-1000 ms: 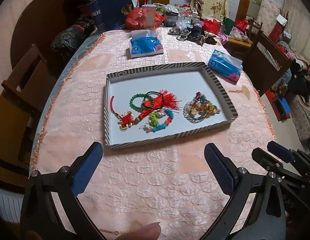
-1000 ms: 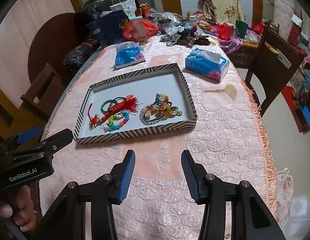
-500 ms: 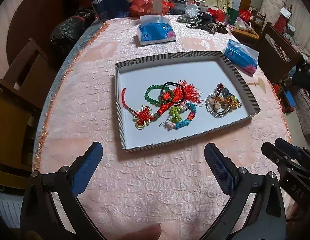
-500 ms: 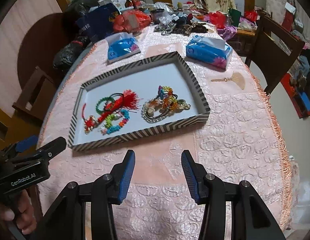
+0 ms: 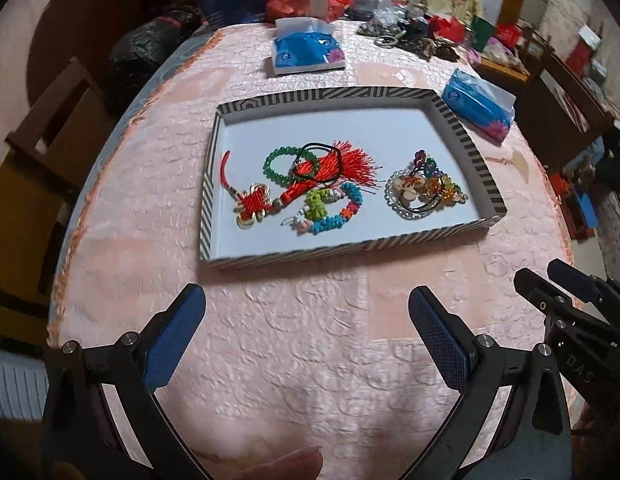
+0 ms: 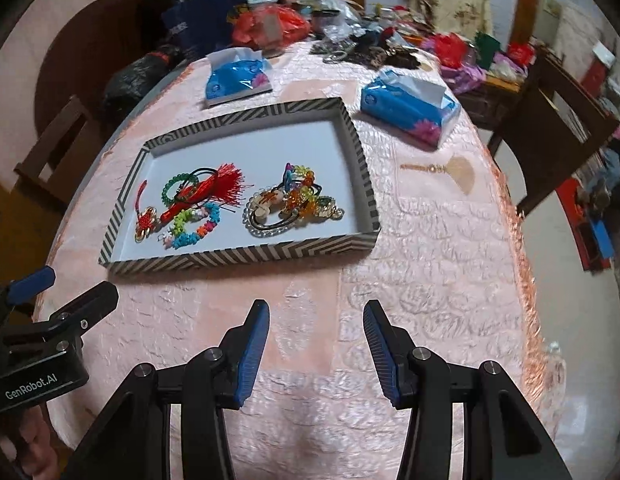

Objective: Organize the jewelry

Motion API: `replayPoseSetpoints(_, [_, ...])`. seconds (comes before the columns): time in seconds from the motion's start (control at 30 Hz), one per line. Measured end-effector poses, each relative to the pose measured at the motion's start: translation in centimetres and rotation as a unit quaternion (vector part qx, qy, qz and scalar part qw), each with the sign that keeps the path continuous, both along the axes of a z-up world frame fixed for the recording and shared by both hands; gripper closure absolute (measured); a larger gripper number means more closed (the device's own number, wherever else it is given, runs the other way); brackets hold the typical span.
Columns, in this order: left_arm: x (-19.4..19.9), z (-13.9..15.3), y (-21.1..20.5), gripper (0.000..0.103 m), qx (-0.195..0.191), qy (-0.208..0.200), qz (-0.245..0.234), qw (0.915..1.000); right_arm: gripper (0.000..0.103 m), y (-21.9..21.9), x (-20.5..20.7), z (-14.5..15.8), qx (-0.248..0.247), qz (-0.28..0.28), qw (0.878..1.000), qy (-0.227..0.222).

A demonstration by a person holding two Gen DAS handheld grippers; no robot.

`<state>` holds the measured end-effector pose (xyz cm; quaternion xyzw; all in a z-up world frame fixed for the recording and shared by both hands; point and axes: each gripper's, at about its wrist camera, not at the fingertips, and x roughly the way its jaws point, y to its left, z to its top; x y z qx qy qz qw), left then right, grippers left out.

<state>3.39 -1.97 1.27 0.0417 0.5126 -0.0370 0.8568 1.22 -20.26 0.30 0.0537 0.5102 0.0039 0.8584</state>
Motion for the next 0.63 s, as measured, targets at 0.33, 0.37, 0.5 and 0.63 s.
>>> replayPoseSetpoints(0.33, [-3.0,-0.3,-1.9,0.001,-0.016,0.001,0.055,0.9984,0.055,-1.4,-1.8,0.7,0.007,0.066,0.998,-0.012])
replayPoseSetpoints(0.37, [-3.1,-0.2,-2.2,0.001,-0.018,-0.002,0.056,0.9983,0.055,-1.4,-1.9,0.9,0.006,0.07,0.997,-0.016])
replayPoseSetpoints(0.5, [-3.4,0.3,-2.7,0.001,-0.035,-0.009,0.056,0.9978,0.055,-1.7,-2.3,2.4,0.004,0.077,0.996,-0.034])
replayPoseSetpoints(0.63, [-3.8,1.2,-3.0,0.001,-0.023,-0.031,0.059,0.9975,0.055,-1.6,-2.8,3.3,-0.002,0.08,0.996,-0.047])
